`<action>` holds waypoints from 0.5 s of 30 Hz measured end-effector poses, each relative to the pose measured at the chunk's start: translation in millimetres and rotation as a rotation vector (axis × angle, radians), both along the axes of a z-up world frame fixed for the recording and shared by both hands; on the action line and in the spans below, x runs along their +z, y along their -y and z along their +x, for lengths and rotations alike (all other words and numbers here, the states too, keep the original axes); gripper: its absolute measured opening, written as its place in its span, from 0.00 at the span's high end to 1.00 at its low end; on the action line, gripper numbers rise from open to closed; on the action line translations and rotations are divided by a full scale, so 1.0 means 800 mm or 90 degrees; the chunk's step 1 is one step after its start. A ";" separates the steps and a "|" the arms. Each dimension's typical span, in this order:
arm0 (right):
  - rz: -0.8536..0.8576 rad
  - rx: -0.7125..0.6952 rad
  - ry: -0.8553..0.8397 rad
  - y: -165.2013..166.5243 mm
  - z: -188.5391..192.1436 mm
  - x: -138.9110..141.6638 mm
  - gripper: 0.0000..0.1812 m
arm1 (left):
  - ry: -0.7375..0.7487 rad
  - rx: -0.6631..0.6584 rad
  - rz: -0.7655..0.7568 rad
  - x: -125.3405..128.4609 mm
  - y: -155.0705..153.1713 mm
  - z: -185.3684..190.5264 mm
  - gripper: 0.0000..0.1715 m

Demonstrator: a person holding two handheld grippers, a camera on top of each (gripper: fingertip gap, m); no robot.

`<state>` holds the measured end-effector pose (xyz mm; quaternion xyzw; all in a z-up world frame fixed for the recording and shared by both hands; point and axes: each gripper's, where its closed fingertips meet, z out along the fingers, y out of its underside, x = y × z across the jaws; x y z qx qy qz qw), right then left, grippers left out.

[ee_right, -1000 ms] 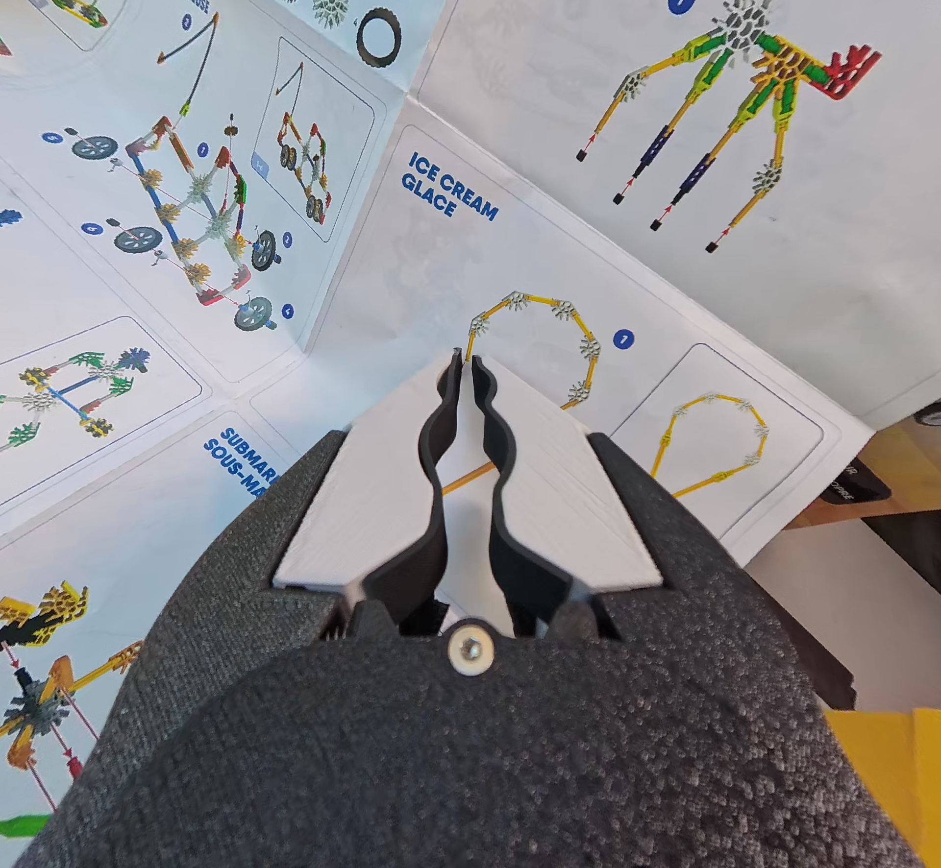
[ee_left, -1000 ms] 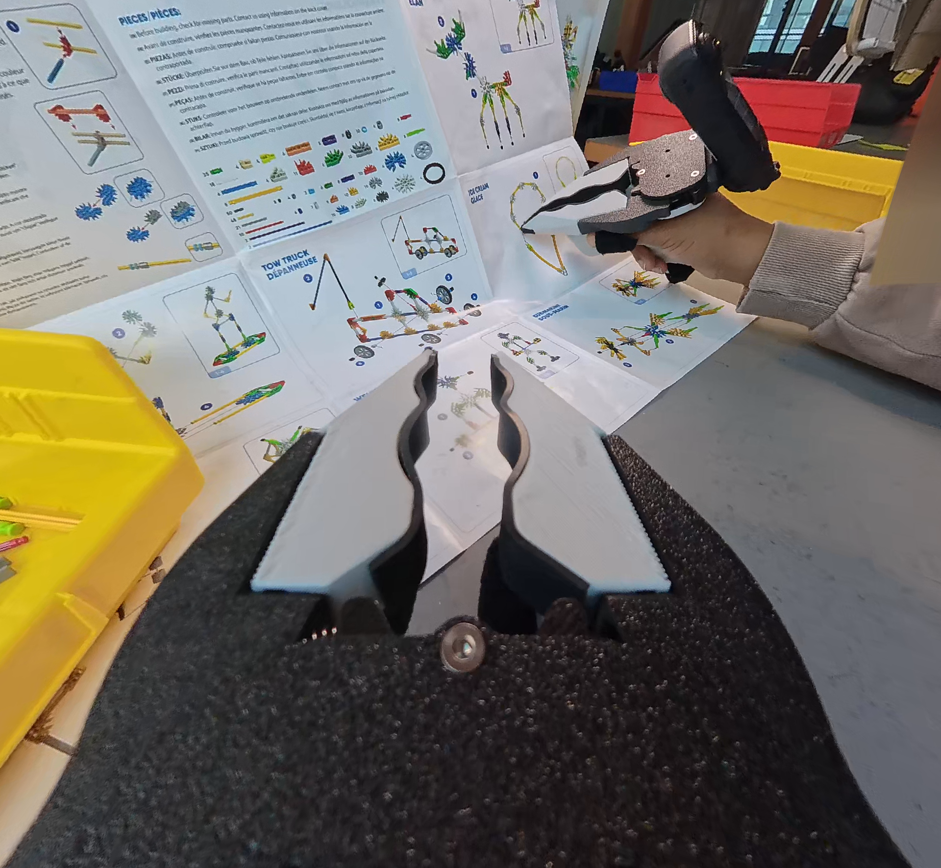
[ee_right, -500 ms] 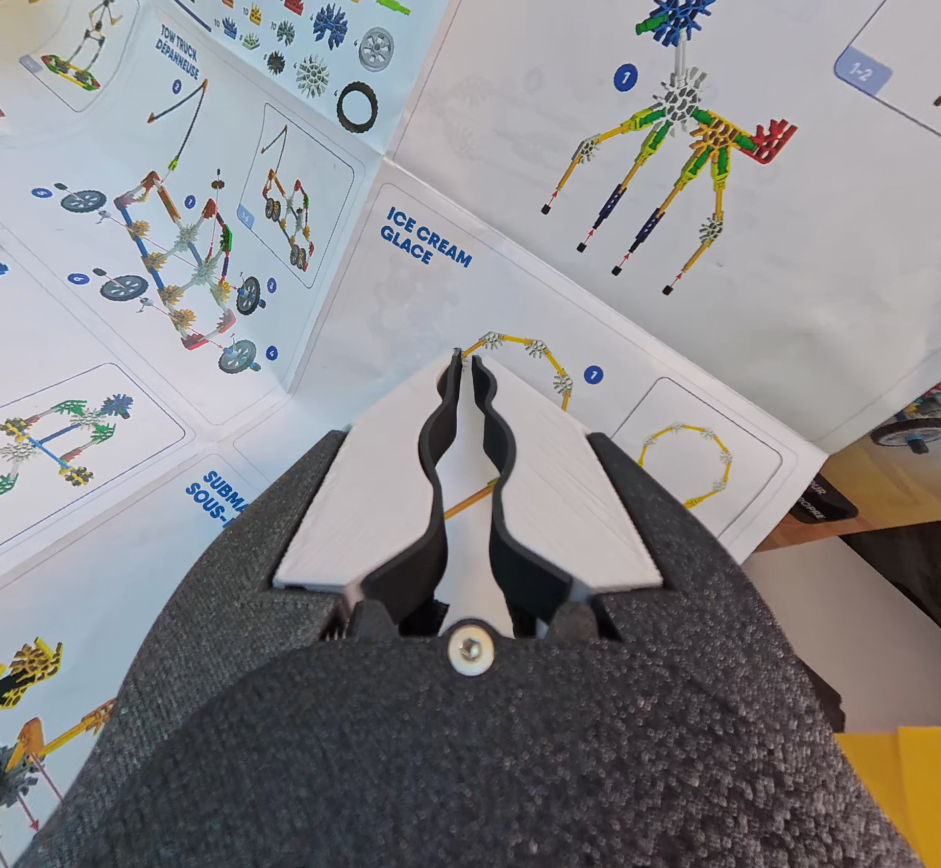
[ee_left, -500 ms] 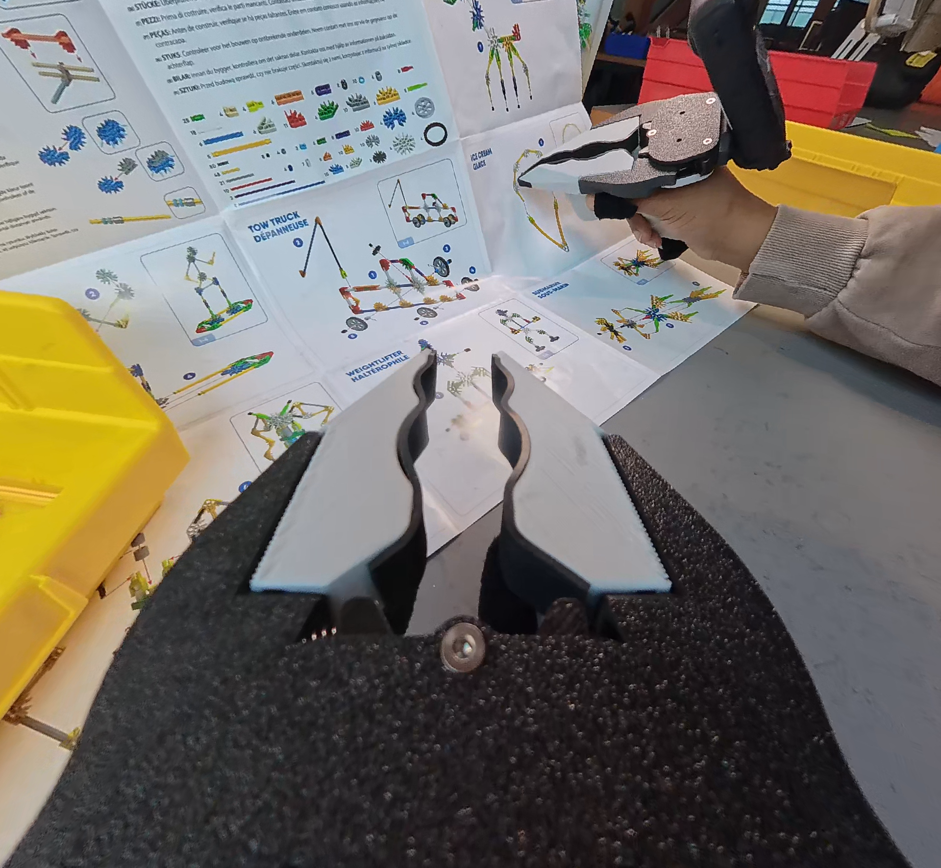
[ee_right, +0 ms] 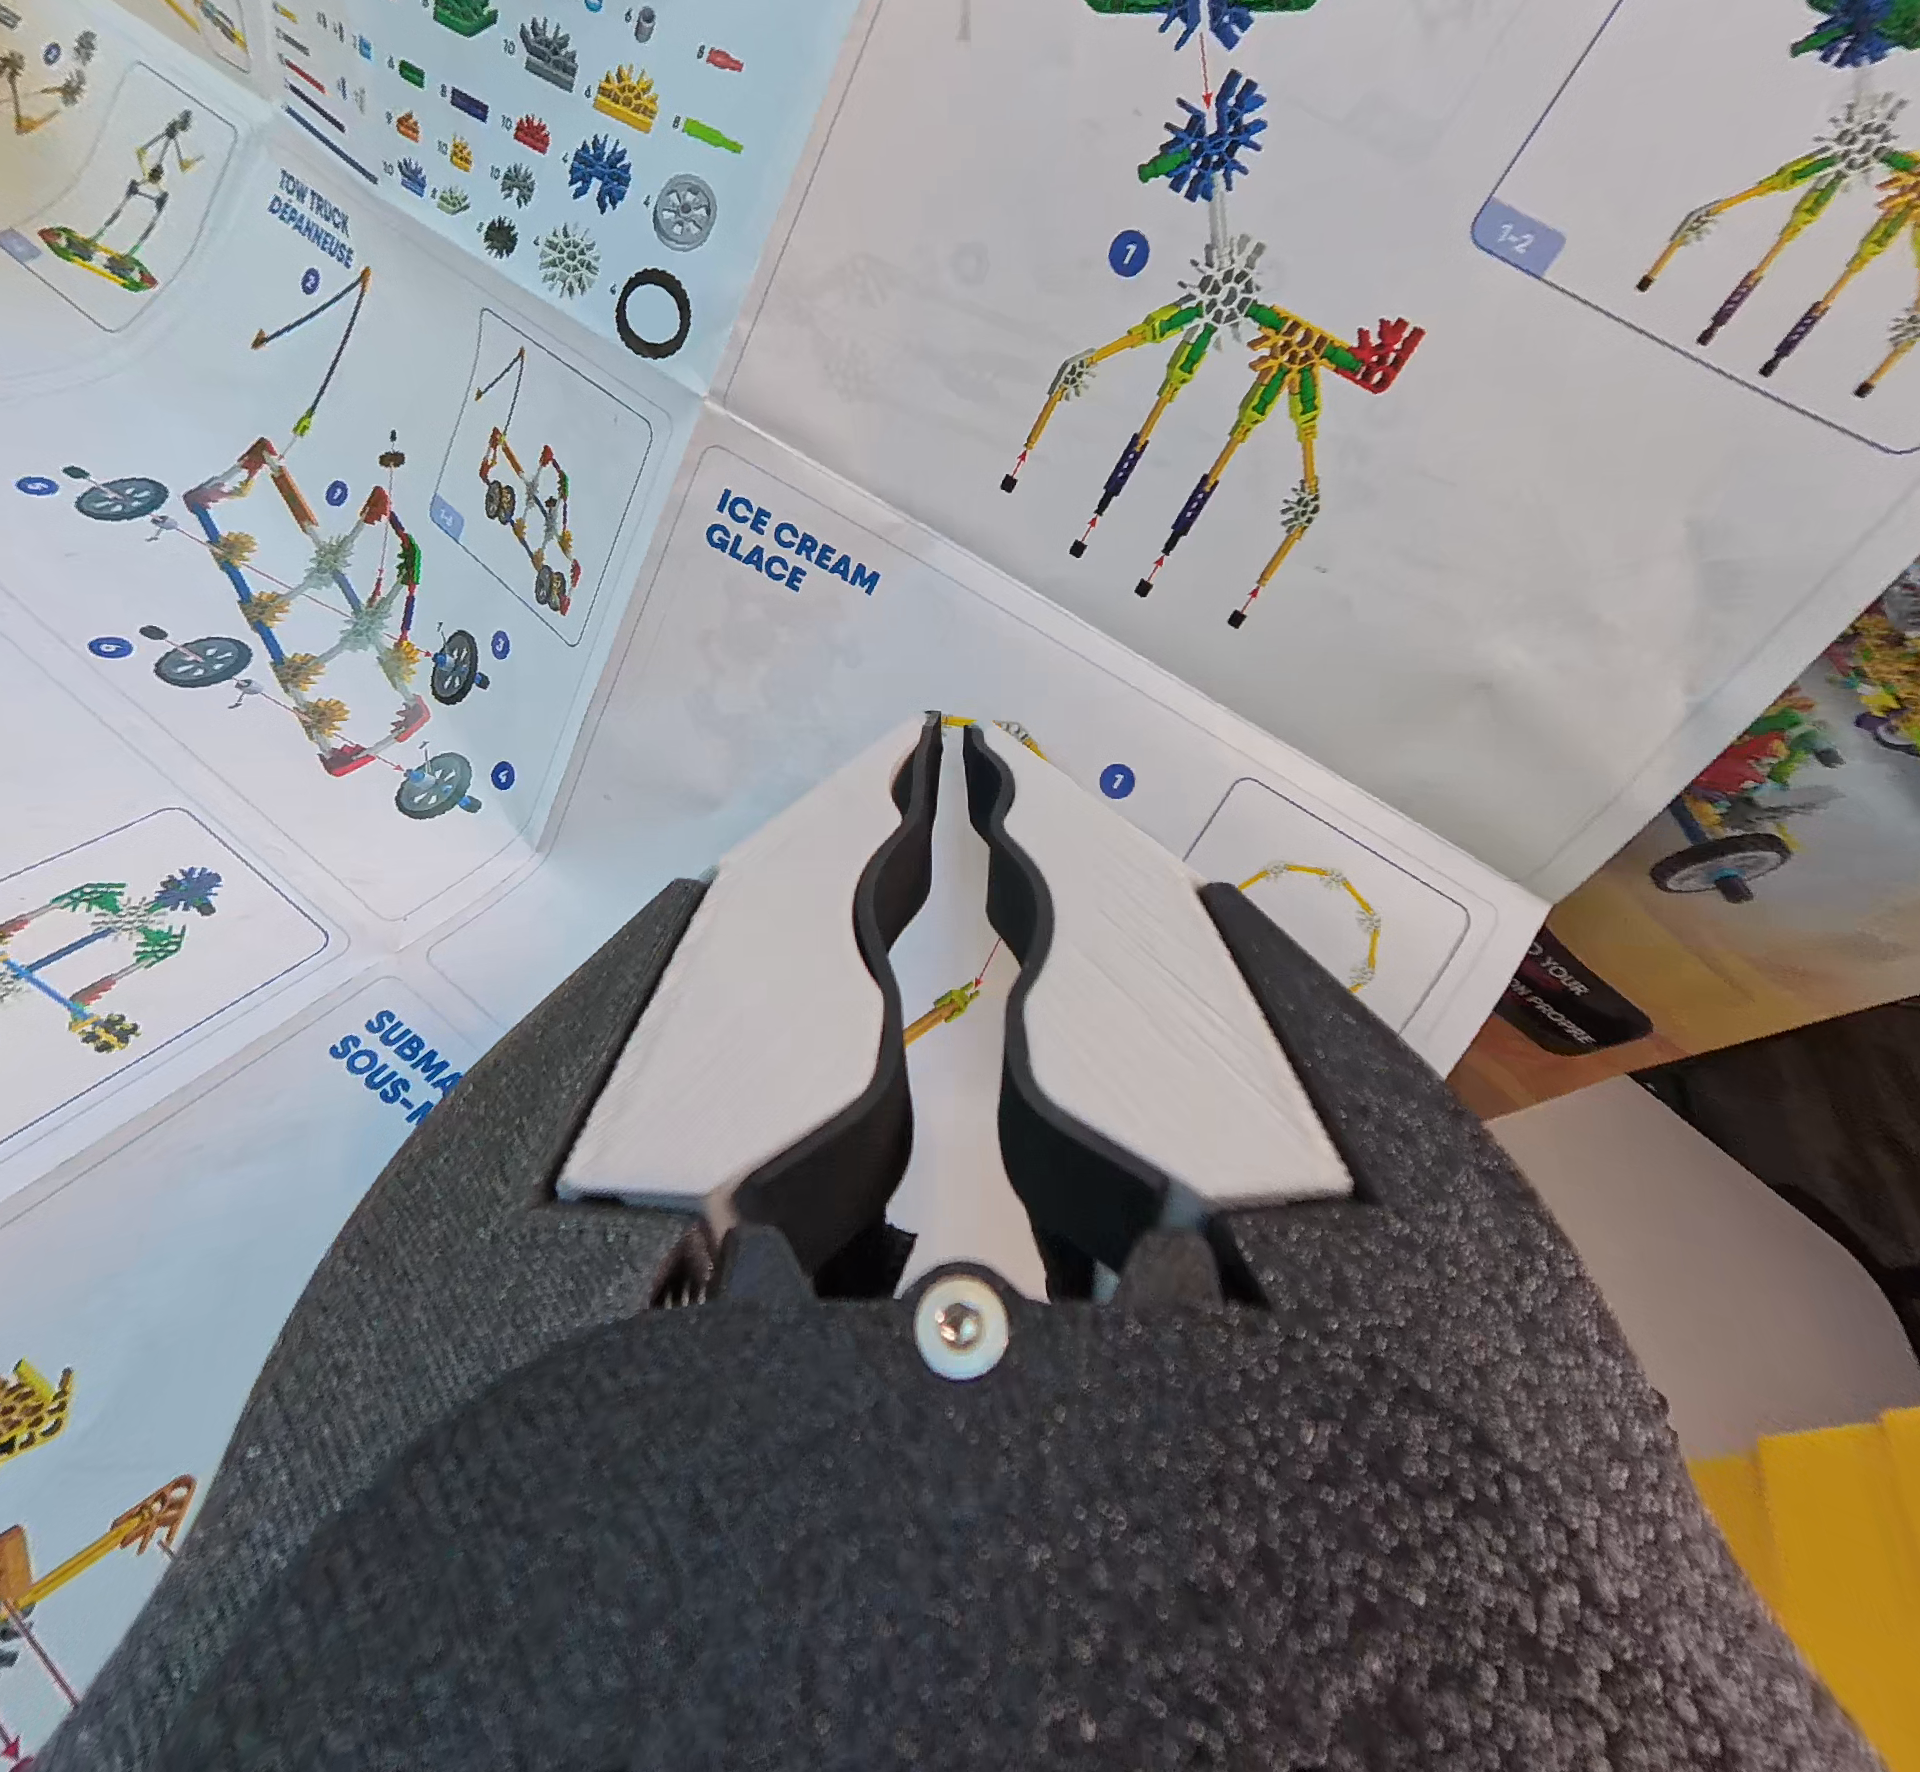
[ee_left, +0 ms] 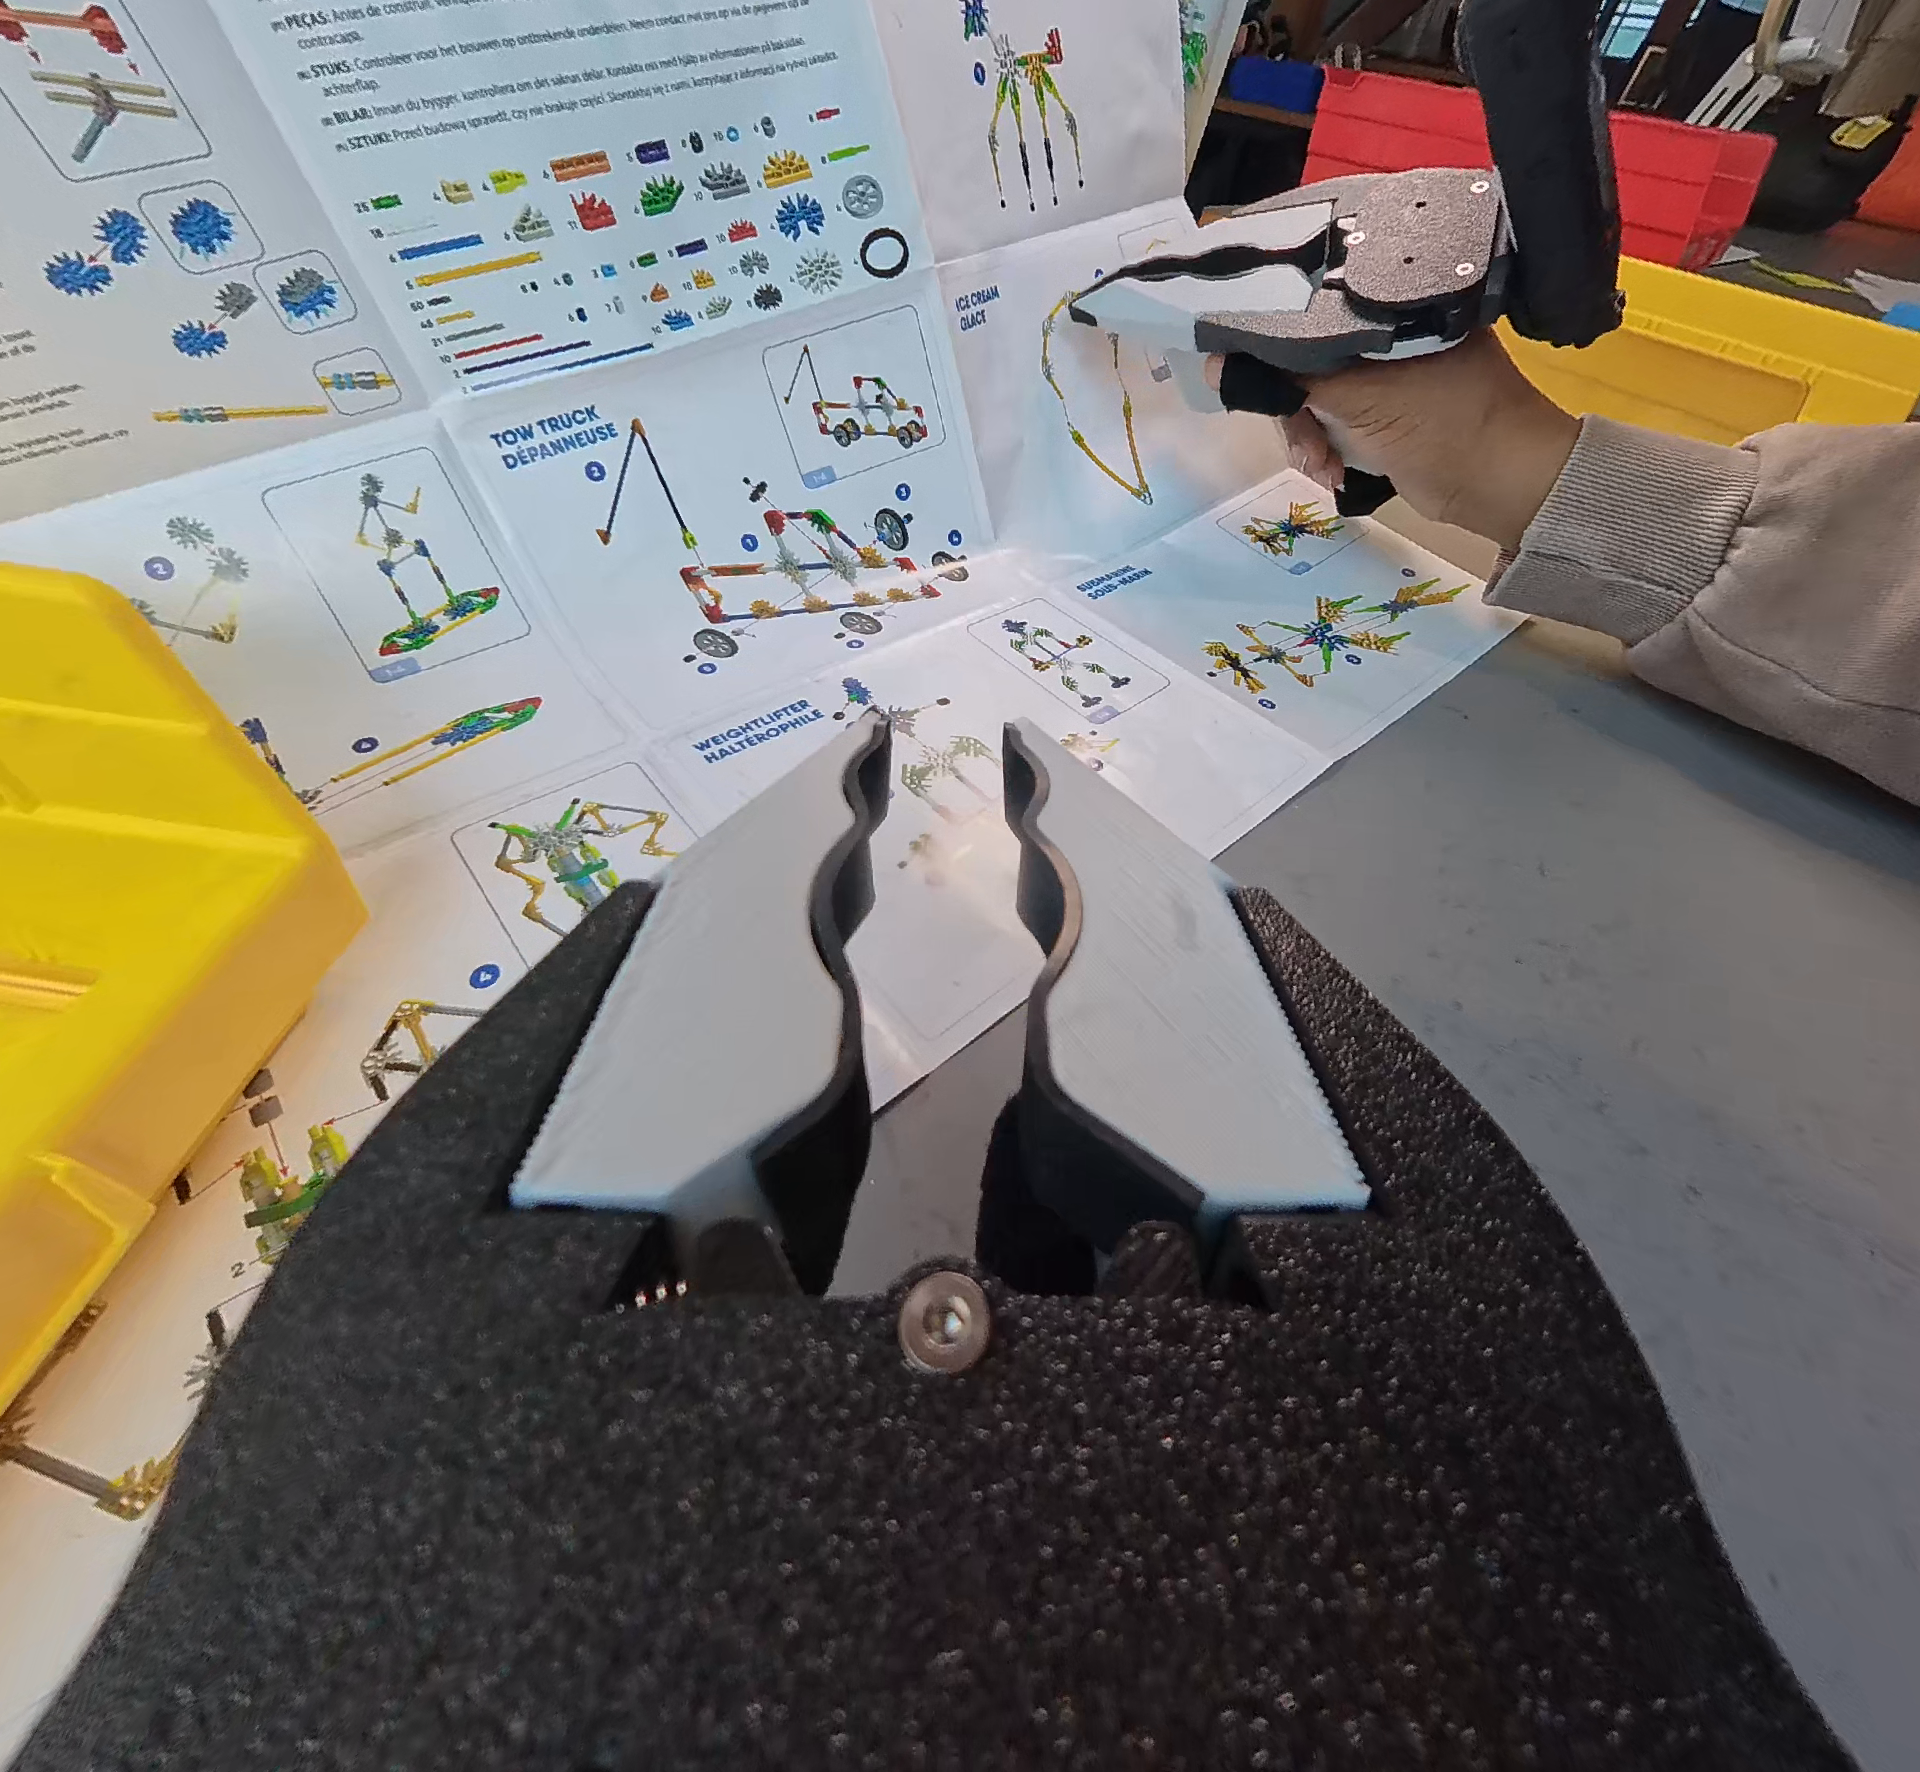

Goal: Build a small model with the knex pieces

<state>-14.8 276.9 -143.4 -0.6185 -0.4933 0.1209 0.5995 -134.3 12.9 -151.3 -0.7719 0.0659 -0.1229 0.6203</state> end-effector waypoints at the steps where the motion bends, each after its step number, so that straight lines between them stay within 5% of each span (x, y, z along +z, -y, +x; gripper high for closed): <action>1: -0.002 0.000 -0.001 0.000 0.000 0.000 0.98 | 0.001 0.000 0.000 0.000 0.000 0.000 0.88; 15: -0.024 -0.019 -0.016 -0.011 0.015 0.002 0.98 | 0.001 -0.001 -0.007 -0.002 -0.002 0.002 0.87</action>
